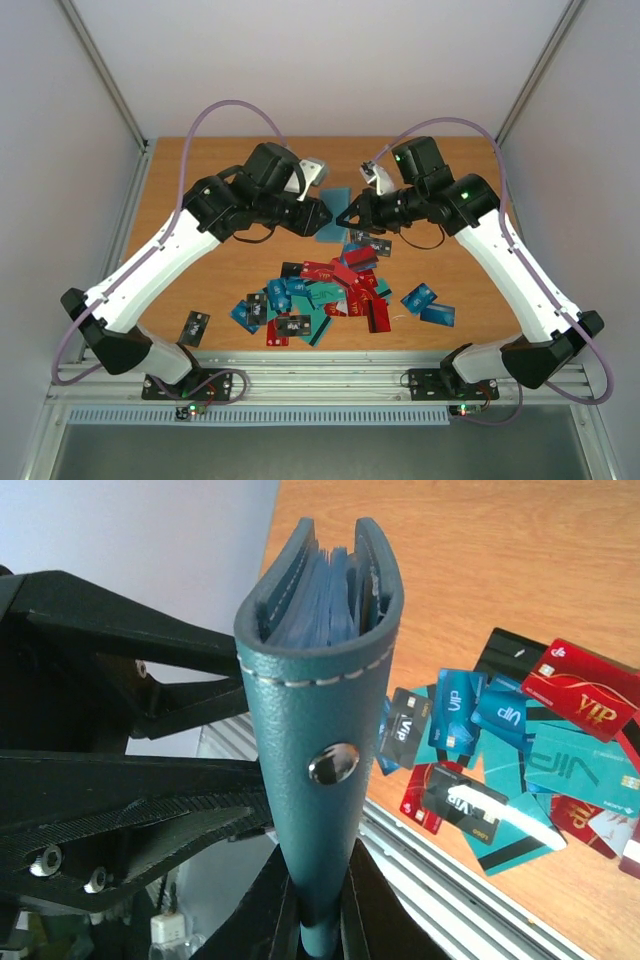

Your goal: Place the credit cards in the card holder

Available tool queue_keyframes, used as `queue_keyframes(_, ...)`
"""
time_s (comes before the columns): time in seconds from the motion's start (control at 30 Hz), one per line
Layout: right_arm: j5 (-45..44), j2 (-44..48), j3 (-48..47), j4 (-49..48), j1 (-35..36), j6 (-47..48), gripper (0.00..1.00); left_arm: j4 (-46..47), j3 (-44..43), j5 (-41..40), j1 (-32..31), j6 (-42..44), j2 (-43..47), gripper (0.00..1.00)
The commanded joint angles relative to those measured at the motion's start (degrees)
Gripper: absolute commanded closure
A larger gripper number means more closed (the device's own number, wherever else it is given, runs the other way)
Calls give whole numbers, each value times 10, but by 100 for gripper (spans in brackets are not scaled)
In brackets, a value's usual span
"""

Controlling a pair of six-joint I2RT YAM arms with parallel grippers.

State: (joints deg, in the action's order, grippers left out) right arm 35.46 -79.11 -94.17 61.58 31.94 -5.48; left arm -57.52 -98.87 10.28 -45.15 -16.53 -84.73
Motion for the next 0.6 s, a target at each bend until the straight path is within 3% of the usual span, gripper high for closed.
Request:
queue_keyframes(0.0,82,18,2,-67,11,-20,99,3,-15,-46,-3,-3,-4,62)
queue_keyframes(0.13,112,15,3,-91,17,-26,99,0,-10,-67,-4,-1,-1,66)
queue_keyframes(0.3,114,9,-1,-89,30,-23,99,-9,-12,-82,-4,4,-1,82)
queue_keyframes(0.47,101,7,-5,-80,33,-21,99,-16,0,-101,-4,7,10,92)
queue_keyframes(0.57,100,5,-6,-75,34,-20,99,-19,7,-121,-3,7,16,94)
